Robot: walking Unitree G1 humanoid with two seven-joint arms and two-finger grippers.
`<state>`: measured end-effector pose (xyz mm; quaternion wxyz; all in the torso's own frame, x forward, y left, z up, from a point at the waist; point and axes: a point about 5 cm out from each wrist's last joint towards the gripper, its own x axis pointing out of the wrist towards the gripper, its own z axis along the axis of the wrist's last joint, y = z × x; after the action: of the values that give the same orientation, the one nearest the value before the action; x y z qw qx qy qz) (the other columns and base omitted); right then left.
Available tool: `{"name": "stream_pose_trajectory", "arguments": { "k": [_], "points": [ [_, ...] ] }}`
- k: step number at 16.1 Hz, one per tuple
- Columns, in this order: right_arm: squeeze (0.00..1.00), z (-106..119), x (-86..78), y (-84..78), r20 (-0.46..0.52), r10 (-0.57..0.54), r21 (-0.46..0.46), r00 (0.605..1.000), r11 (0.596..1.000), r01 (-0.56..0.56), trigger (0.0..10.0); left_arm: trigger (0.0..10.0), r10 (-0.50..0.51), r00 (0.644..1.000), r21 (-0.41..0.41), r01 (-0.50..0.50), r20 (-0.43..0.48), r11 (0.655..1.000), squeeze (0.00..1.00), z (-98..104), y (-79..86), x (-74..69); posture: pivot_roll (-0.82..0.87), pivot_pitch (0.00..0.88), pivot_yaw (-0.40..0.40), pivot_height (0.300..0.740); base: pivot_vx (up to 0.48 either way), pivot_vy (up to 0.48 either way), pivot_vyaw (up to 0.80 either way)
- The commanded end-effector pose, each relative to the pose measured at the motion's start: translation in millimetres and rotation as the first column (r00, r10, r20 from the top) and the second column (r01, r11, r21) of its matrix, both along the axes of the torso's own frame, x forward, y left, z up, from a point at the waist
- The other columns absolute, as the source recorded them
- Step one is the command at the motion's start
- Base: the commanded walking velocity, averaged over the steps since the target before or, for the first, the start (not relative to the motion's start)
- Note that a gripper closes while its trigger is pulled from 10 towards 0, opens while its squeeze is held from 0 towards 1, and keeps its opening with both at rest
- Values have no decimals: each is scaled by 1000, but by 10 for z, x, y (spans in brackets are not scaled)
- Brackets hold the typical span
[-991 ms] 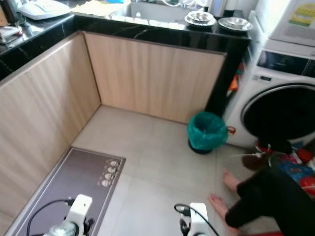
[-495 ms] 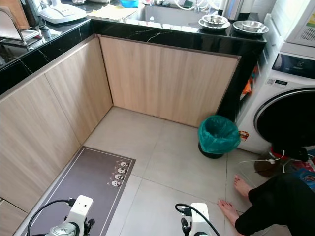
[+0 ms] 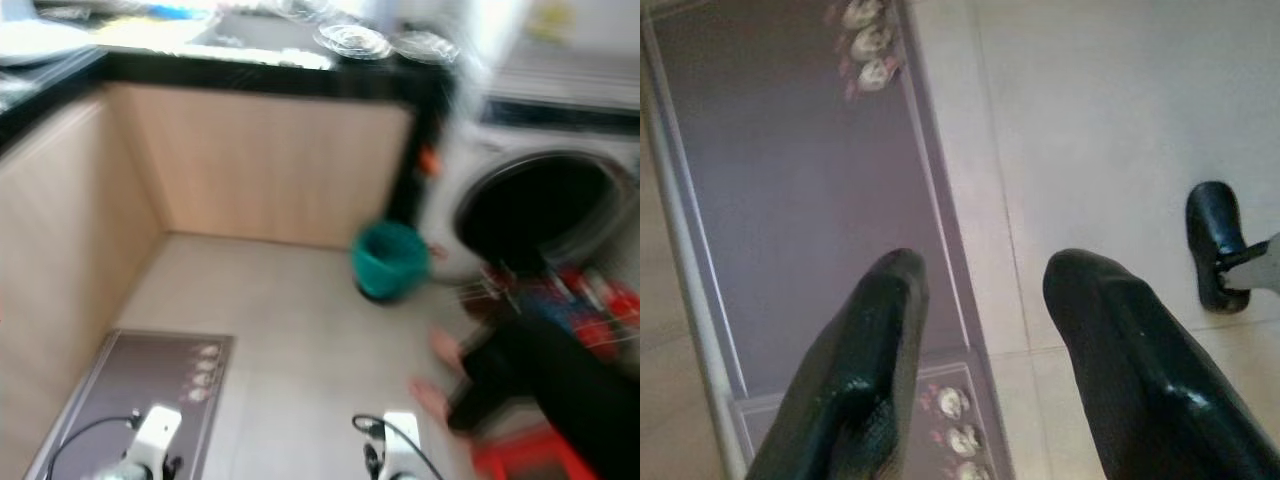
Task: Kitchen organization
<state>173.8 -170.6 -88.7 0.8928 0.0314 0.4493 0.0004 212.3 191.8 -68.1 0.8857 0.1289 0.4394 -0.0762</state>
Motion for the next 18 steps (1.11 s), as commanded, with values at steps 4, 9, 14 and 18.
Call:
{"name": "stream_pose_trajectory", "arguments": {
  "k": [4,9,14,18],
  "points": [
    [0,-1,0,18,0,11,-7,1000,1000,-11,10000,10000,-22,1000,8,22,-21,1000,0,-39,5,-72,-37,0,13,740,0,0,-517],
    [0,0,3,45,6,13,11,1000,1000,-13,10000,10000,-56,998,20,57,-28,998,0,-27,-2,-48,-35,0,18,740,0,0,0],
    [0,-2,0,42,2,9,13,1000,1000,-9,10000,10000,-66,997,20,67,-34,998,0,-38,-15,-64,-34,0,18,740,0,0,0],
    [0,4,16,41,2,9,17,1000,1000,-9,10000,10000,-67,997,16,68,-37,998,0,-39,-25,-62,-43,0,23,740,0,0,0]
  ]
}}
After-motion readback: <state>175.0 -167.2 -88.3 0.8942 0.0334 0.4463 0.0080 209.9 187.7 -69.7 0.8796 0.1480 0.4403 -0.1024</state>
